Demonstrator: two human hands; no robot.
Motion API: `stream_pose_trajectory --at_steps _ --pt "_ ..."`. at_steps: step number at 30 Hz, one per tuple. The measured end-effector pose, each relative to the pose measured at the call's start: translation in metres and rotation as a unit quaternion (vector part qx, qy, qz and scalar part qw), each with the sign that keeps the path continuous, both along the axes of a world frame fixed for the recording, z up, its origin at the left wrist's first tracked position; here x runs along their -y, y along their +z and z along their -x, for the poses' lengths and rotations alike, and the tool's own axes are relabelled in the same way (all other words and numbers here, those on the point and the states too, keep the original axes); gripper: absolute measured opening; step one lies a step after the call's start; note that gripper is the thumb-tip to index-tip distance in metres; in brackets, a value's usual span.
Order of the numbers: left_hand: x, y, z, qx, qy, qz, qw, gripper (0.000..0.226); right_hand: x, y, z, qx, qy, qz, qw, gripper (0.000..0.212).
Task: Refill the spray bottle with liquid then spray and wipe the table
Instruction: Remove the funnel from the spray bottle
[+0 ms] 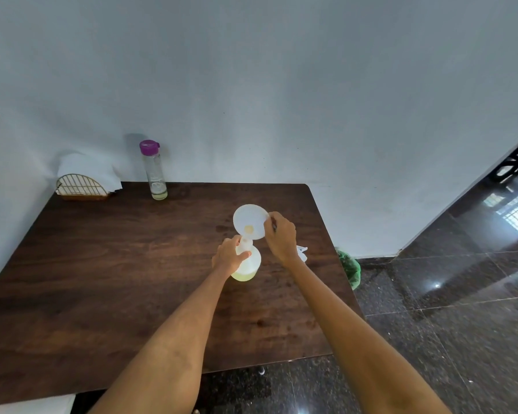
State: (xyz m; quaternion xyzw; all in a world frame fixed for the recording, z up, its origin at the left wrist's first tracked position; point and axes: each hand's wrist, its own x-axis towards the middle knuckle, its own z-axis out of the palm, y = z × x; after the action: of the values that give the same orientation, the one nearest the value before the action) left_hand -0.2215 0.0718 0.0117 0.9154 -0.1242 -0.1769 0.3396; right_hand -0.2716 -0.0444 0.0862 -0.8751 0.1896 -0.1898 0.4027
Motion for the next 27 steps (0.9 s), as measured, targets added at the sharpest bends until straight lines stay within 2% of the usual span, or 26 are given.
stream_pose_trajectory --at_steps 4,7,13,18,20,23,27 --pt "-0.017 0.002 0.002 -0.028 0.021 0.020 0.999 0.055 -0.008 0.007 -0.005 -0.013 0.026 -0.050 0.998 0.023" --pt "-0.052 0.002 -0.001 -0.027 0.037 0.000 0.999 0.037 -0.022 0.017 -0.021 -0.021 0.045 -0.075 0.996 0.023" --pt "-0.126 0.005 -0.040 -0.023 0.089 -0.041 0.995 0.019 -0.065 0.016 -0.065 -0.034 0.085 -0.033 0.995 0.011" --pt "-0.159 -0.011 -0.093 -0.030 0.125 -0.046 0.991 0.021 -0.092 -0.016 -0.127 -0.087 0.094 -0.020 0.992 0.011" --pt "-0.165 -0.021 -0.114 -0.030 0.124 -0.051 0.991 0.022 -0.096 -0.027 -0.156 -0.115 0.094 0.014 0.989 0.007" --pt "-0.172 -0.035 -0.153 -0.030 0.116 -0.058 0.991 0.022 -0.099 -0.035 -0.206 -0.153 0.113 0.101 0.977 0.015" --pt "-0.175 -0.051 -0.206 -0.009 0.096 -0.071 0.993 0.023 -0.101 -0.046 -0.266 -0.177 0.175 0.256 0.934 0.032"
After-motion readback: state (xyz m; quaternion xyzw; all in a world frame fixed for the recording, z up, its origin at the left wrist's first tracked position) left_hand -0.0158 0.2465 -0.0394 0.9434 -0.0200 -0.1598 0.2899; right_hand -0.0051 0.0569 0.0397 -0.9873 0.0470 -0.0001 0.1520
